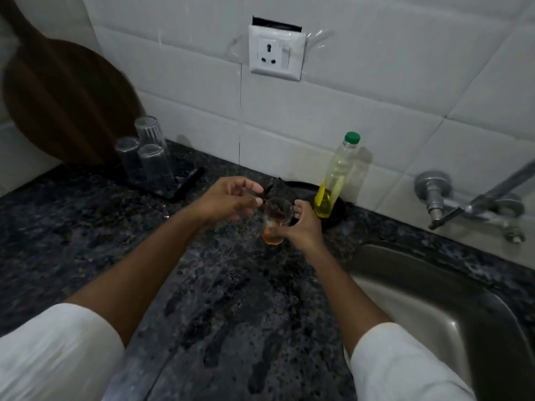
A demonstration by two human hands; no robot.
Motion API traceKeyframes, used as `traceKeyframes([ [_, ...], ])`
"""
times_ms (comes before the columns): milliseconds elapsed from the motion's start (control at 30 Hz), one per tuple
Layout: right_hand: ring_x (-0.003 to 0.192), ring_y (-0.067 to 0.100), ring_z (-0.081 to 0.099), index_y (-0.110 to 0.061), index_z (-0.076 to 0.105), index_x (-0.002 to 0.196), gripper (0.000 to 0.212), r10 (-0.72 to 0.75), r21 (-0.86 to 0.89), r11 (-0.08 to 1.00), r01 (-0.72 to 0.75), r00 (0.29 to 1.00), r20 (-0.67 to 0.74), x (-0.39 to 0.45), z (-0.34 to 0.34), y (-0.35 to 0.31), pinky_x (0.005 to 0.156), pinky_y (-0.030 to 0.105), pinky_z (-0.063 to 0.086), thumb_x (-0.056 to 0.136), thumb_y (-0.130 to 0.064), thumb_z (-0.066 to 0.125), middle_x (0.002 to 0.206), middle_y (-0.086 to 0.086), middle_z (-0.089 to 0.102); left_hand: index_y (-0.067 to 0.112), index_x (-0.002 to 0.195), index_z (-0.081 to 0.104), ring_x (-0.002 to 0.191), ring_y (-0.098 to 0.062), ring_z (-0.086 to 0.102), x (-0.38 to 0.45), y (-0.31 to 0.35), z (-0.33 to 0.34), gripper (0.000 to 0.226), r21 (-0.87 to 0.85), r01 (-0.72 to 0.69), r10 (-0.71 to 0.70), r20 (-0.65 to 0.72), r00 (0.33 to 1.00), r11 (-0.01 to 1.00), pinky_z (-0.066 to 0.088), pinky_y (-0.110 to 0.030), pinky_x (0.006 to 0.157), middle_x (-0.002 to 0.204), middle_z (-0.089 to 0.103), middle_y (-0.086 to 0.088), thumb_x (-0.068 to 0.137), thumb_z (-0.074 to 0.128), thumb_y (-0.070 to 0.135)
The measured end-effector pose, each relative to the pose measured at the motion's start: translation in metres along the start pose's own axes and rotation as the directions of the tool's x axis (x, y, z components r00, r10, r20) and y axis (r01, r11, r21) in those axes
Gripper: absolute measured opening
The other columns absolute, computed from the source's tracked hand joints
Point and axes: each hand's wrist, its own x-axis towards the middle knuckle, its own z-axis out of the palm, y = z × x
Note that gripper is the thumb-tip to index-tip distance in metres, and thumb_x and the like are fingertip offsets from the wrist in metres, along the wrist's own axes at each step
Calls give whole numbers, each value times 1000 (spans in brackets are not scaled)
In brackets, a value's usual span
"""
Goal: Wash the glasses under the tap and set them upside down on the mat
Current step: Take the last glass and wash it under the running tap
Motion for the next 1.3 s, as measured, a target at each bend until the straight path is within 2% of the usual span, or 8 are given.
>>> traceKeyframes([
  [200,99,13,63,-19,62,110,56,-51,56,996,63,979,-200,11,36,20,87,34,55,62,-23,91,103,-6,65,25,105,68,78,-12,70,26,-14,-9,19,1,7,-7,15,1000,1000,49,-23,62,98,75,-3,88,73,18],
  [300,94,7,62,-18,65,109,58,-97,68,991,116,965,-242,-1,20,24,80,18,52,59,-19,92,103,-6,67,23,105,67,76,-13,68,35,-16,2,19,-9,20,-20,47,999,1000,46,-24,60,93,72,-3,89,71,15],
  [500,89,-2,65,-25,64,101,54,-87,62,991,115,935,-345,-45,-81,42,80,18,53,57,-18,94,97,-11,69,25,99,66,73,-9,66,48,29,92,10,-104,14,7,200,980,994,48,-26,66,91,74,2,95,61,18],
  [633,86,9,66,-22,65,100,57,-63,-21,998,60,877,-477,-80,-164,65,77,19,52,52,-17,95,91,-10,68,20,101,67,70,-9,62,52,69,186,17,-102,-4,32,278,960,995,45,-25,61,88,70,3,102,51,26],
  [767,80,5,63,-21,65,96,55,-13,-43,999,-10,859,-511,-111,-235,91,67,6,45,51,-18,95,87,-10,66,20,84,61,71,-16,59,47,88,271,23,-38,-18,25,204,979,999,44,-23,54,89,66,-6,101,52,32],
  [933,86,13,66,-25,62,95,56,19,-9,1000,-29,849,-528,-132,-280,116,73,20,49,50,-19,95,89,-7,67,14,75,55,68,-17,51,39,96,338,37,160,-173,160,89,983,972,35,-29,56,64,52,3,99,53,42],
  [1133,87,13,68,-26,65,92,54,38,20,999,-33,838,-544,-132,-303,115,82,33,56,47,-26,94,92,-5,71,1,79,70,79,-33,70,55,117,361,54,268,-76,112,-120,987,960,49,-34,66,80,72,-17,81,66,55],
  [1300,93,15,67,-28,64,95,72,84,40,996,-75,819,-567,-124,-306,110,87,42,56,30,-54,81,98,-5,71,12,87,71,80,-29,70,74,132,351,93,529,-66,154,-124,980,846,57,-41,78,86,73,-10,59,38,93],
])
